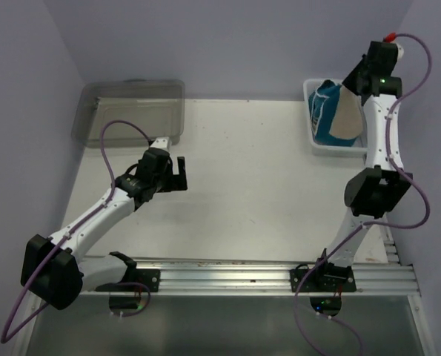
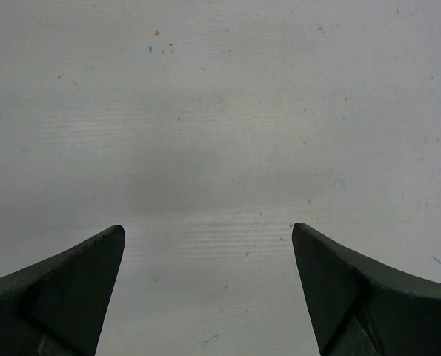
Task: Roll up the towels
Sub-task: Grab a towel with the right arm, then move the towel to the center of the board
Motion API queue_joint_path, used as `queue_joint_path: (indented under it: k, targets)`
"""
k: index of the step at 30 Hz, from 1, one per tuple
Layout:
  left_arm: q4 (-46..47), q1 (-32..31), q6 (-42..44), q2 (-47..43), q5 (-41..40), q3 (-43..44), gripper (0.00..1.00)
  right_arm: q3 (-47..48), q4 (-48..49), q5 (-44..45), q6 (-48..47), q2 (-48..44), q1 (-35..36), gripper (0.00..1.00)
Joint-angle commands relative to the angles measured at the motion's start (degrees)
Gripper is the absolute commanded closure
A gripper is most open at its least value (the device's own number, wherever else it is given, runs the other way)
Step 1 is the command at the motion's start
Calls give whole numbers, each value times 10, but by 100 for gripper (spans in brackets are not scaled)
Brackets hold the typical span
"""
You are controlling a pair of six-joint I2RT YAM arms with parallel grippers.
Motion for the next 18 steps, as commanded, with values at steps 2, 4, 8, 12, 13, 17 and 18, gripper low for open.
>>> queue_joint_path:
  k: [2, 4, 8, 12, 13, 17, 18]
  targets:
    - [7, -3, 6, -2, 16, 16, 0, 52, 32, -49, -5, -128, -2, 100]
    - [7, -4, 6, -2, 18, 18, 0, 56, 48, -77, 0, -154, -2, 100]
    - [7, -4, 5, -2, 17, 24, 0, 44, 82, -154, 24, -218, 4, 100]
    - [6, -4, 0, -6, 21, 30, 0, 20, 107, -198, 24, -280, 47, 100]
    - [6, -3, -1, -9, 18, 31, 0, 14, 104, -194, 18, -288, 61, 100]
    - [-15, -4, -6, -18, 0, 51, 0, -30, 93, -184, -6, -328, 141, 100]
    - [-19, -4, -6, -21, -7, 56, 0, -52, 96, -184, -5, -339, 162, 100]
